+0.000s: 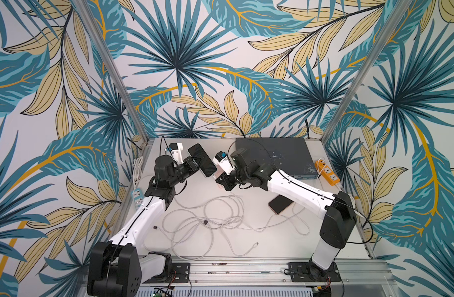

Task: Plug the charging cable into the phone
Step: Insert the charging cable into the phone.

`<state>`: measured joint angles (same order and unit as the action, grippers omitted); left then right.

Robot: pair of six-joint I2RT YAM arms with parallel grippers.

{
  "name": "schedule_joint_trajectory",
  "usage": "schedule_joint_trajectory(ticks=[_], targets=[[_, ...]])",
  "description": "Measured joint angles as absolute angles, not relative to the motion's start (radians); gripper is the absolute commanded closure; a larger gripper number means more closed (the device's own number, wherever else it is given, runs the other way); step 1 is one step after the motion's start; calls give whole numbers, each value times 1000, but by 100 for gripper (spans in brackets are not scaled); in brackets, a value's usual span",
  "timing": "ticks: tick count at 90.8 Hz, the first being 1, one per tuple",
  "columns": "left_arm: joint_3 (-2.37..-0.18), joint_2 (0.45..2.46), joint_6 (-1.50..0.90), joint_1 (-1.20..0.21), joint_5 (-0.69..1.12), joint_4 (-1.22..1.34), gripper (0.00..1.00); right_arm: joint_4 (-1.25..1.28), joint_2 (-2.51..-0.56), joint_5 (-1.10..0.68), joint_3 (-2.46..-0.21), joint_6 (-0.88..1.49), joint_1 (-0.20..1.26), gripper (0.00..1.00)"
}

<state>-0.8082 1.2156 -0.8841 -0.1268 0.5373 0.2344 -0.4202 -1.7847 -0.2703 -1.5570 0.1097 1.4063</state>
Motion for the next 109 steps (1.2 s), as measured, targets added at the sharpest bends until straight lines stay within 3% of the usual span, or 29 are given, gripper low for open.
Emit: schedule_joint_trajectory(ticks=[109], targets=[[-741,1223,-951,-143,467,336,100,-476,-1822,-278,-1611,132,1396,100]])
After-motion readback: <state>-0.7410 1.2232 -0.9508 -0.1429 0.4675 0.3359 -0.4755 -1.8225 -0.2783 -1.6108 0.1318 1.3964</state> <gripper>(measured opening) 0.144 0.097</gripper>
